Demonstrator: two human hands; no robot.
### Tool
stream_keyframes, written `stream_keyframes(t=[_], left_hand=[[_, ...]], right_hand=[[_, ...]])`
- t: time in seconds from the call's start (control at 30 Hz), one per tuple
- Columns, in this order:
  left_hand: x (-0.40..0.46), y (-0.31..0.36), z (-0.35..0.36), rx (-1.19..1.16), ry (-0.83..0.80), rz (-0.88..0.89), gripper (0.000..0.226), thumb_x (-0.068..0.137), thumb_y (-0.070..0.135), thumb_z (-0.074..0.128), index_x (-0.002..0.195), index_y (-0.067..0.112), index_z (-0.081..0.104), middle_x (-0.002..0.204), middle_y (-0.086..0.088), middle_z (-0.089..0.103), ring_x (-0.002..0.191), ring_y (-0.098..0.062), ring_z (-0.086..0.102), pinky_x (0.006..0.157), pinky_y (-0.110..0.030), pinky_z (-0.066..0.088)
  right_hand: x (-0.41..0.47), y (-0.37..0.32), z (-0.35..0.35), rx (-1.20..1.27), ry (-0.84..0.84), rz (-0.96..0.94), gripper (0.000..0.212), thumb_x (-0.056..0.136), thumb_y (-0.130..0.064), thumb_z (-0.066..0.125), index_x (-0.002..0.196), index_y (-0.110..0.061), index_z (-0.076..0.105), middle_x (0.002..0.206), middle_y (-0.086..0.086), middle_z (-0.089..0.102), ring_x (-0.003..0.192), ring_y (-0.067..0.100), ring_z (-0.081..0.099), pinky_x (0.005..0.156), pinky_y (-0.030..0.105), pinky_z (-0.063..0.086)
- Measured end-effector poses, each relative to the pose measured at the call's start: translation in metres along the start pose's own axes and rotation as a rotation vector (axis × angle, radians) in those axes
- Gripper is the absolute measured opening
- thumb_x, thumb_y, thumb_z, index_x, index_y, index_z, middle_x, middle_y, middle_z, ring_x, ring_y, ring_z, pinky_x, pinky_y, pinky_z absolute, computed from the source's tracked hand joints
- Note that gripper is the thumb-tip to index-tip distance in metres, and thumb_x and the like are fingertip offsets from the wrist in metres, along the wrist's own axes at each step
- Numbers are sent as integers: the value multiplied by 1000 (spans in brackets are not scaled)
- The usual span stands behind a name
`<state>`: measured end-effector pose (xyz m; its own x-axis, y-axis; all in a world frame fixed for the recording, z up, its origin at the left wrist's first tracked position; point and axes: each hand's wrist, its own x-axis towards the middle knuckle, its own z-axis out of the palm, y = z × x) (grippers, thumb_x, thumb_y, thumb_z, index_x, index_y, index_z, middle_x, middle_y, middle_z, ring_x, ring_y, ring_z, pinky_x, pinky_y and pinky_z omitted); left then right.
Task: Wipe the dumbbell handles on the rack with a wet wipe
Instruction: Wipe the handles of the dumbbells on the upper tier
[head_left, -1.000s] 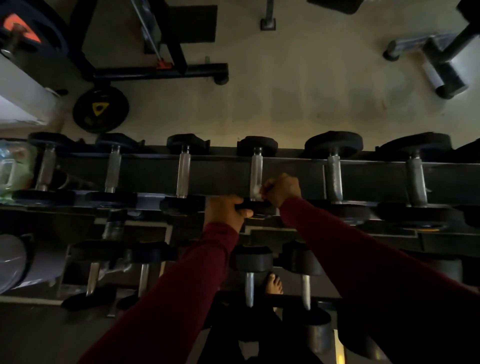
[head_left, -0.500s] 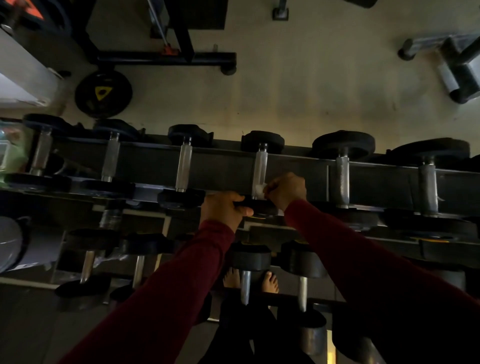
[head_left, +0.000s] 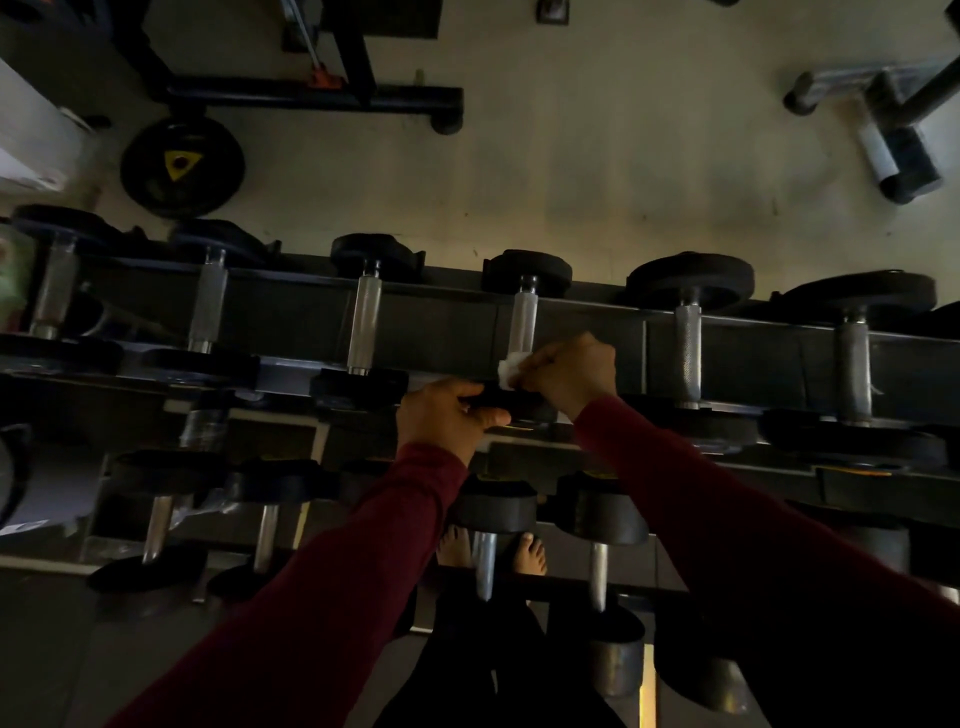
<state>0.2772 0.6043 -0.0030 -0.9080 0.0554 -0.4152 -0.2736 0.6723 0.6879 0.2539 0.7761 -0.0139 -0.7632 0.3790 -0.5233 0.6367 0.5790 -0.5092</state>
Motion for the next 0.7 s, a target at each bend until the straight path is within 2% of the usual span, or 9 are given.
stream_keyframes(t=[0.13,0.23,0.33,0.4,0.47,0.53,0.6,0.63,0.7], left_hand=[[0,-1,1,-26,6,-3,43,62,32,90,101,23,73,97,6,73,89,-6,66,89,-29,55],[2,0,0,-48,-9,-3,39,60,32,91,93,25,74,94,6,73,88,-7,67,88,-31,56],[6,-3,2,-57,-21,-29,48,56,36,92,98,22,74,94,4,73,88,-9,67,88,-31,56],[8,-6,4,-66,-23,-42,52,54,37,93,99,22,74,94,5,73,88,-9,68,89,-32,56],[9,-8,5,-74,-28,-42,52,54,37,93,99,22,73,94,5,72,88,-9,68,88,-32,56],[8,-7,4,-60,-21,-39,51,55,36,92,101,21,73,95,5,73,88,-8,67,88,-30,56],[8,-7,4,-58,-12,-43,50,56,35,92,101,21,73,95,4,73,88,-8,67,87,-30,56],[8,-6,4,-59,-11,-46,50,57,36,92,100,21,73,95,5,73,88,-8,67,87,-31,56],[8,-7,5,-52,-8,-43,49,56,37,92,100,22,73,94,6,73,88,-8,67,87,-32,57]], right_hand=[[-4,-25,19,-105,129,-98,30,79,-30,80,102,-14,69,98,1,71,84,10,68,70,21,56],[-5,-36,22,-181,137,-158,28,85,-29,75,105,-12,66,99,7,70,85,15,69,75,30,60],[-5,-29,1,-284,47,-58,42,73,-40,83,102,-14,65,89,1,67,75,10,65,63,22,55],[-6,-15,-14,-266,8,2,36,76,-43,81,94,-17,64,76,-5,59,64,3,56,50,15,42],[-11,-6,-18,-216,-17,46,32,79,-45,78,94,-21,63,77,-7,59,63,1,54,47,15,35],[-12,0,-11,-91,-1,45,29,78,-38,80,98,-21,67,90,-5,67,74,1,60,56,17,48],[-16,3,-1,43,73,-76,18,80,-28,78,97,-23,71,102,-4,71,85,1,65,77,22,58],[-18,4,3,101,120,-132,14,82,-25,77,95,-23,72,104,-5,72,86,1,67,81,23,58],[-15,3,8,162,223,-191,9,85,-21,75,94,-22,74,99,-6,74,82,0,69,80,24,60]])
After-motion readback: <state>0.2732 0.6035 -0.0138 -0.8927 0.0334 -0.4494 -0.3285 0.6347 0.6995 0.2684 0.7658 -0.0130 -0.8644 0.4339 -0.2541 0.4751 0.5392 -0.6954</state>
